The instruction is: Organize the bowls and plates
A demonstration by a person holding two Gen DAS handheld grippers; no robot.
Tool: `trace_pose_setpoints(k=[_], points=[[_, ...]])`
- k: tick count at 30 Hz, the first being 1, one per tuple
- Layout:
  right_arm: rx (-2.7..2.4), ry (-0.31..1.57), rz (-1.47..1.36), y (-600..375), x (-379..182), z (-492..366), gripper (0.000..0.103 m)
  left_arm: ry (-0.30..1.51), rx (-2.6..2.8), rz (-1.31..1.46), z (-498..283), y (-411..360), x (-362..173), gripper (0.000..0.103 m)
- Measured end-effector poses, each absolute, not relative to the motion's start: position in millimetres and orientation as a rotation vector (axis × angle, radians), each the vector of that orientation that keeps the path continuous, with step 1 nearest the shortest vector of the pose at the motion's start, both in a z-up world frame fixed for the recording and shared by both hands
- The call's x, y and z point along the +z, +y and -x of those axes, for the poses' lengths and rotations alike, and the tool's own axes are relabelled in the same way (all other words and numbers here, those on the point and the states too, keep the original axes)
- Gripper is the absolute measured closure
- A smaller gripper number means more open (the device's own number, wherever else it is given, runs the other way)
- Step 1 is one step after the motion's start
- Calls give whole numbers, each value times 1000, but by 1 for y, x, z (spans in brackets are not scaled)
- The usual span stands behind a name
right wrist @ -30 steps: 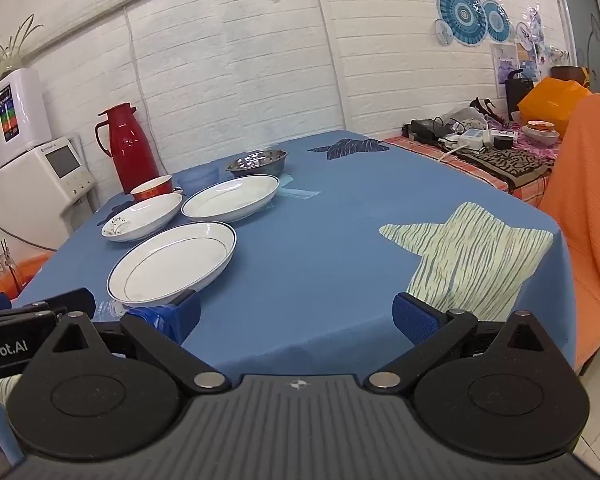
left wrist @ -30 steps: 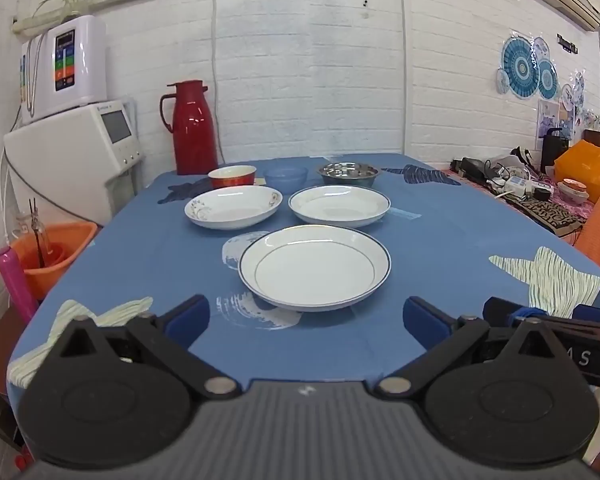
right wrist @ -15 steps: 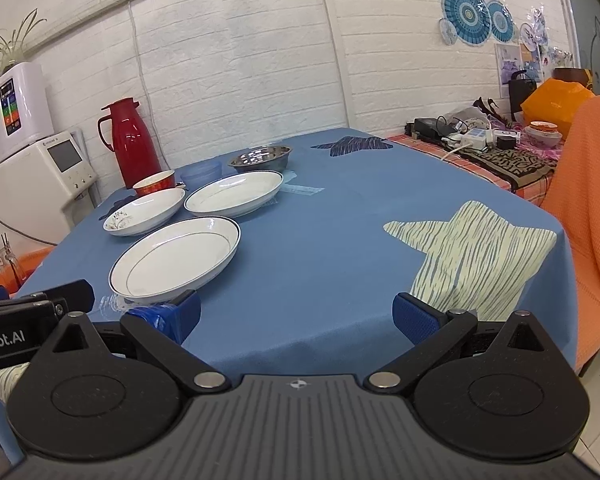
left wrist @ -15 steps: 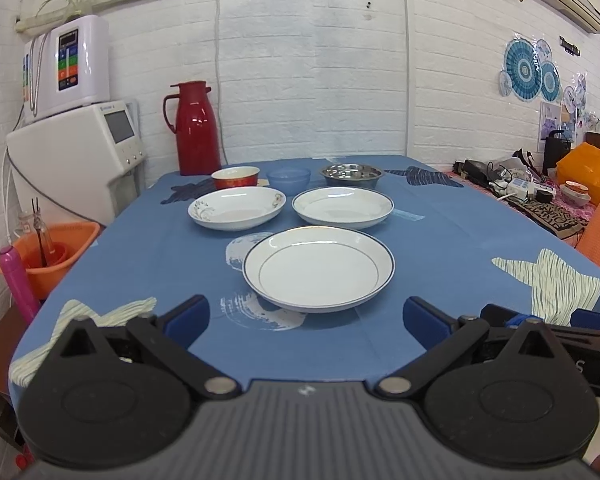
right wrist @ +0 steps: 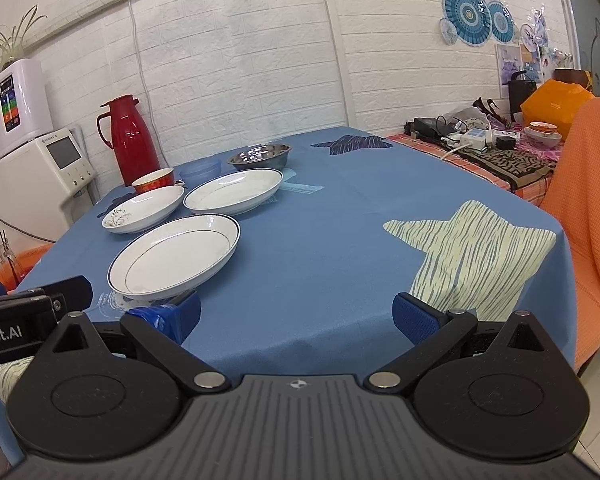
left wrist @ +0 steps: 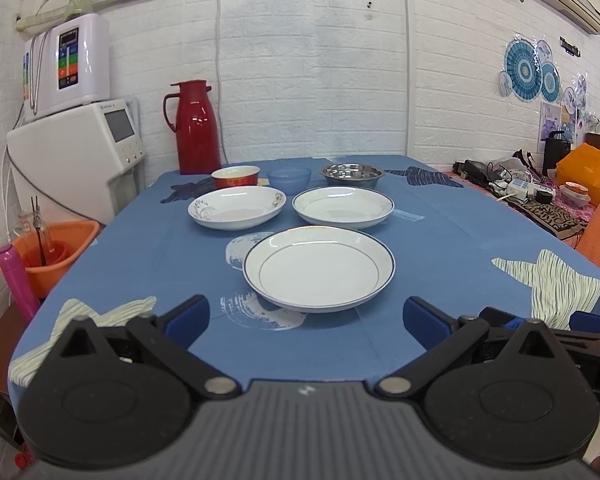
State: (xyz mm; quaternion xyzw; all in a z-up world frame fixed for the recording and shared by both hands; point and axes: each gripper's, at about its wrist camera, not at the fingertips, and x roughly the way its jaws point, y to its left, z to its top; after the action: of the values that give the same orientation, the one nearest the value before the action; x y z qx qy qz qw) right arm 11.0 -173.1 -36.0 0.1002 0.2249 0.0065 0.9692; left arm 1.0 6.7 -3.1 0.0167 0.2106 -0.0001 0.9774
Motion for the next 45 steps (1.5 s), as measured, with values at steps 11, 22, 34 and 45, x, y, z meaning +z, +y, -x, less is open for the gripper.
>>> trace_pose_setpoints(k=[11,22,34,45], points=[[12,460,-205,-172,-37,-11,13,425,2,-28,-1,7,-1,0],[6,460,-185,-170,-36,-10,13,424,0,-24,-1,8,-2,0],[21,470,-188,-168,-37,-12,13,426,14,-23,-3,12,-2,0],[20,538,-156,-156,-48,-39,13,528,112,81,-54,72,-17,0]])
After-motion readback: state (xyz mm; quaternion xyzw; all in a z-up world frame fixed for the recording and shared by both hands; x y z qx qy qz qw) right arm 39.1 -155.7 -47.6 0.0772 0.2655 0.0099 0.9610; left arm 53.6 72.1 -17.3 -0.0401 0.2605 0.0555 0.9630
